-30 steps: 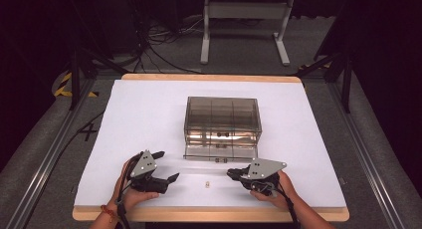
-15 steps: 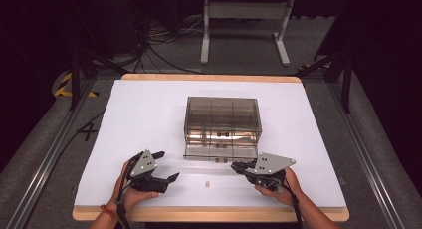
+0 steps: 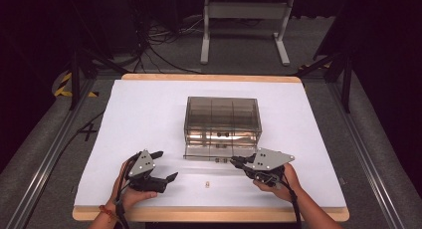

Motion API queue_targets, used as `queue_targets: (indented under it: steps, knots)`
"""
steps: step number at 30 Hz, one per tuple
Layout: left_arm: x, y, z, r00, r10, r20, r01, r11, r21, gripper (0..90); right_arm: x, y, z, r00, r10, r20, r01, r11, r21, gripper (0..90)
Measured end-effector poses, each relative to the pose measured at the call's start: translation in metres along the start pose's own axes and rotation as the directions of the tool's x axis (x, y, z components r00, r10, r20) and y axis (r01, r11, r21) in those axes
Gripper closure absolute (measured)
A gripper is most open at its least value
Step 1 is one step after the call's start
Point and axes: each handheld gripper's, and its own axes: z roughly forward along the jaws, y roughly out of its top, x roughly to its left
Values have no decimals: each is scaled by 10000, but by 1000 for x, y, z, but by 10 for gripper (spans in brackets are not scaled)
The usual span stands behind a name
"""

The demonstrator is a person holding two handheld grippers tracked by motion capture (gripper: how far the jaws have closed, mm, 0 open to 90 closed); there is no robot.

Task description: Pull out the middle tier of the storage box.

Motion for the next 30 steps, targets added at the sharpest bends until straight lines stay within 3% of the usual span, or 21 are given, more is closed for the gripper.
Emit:
queue_targets:
  steps: [4,15,30]
  knots:
    - [-1,0,1,10000,-2,4,2,10000,78,136,-6,8,0,9999,-34,134,34,10000,37,855]
    - [0,0,1,10000,49,33,-50,10000,37,136,-13,24,30,9998,171,79,-176,9982,579,855]
    - [0,0,2,10000,82,43,-82,9999,139,136,-22,15,52,9976,666,189,-684,9906,1186,855]
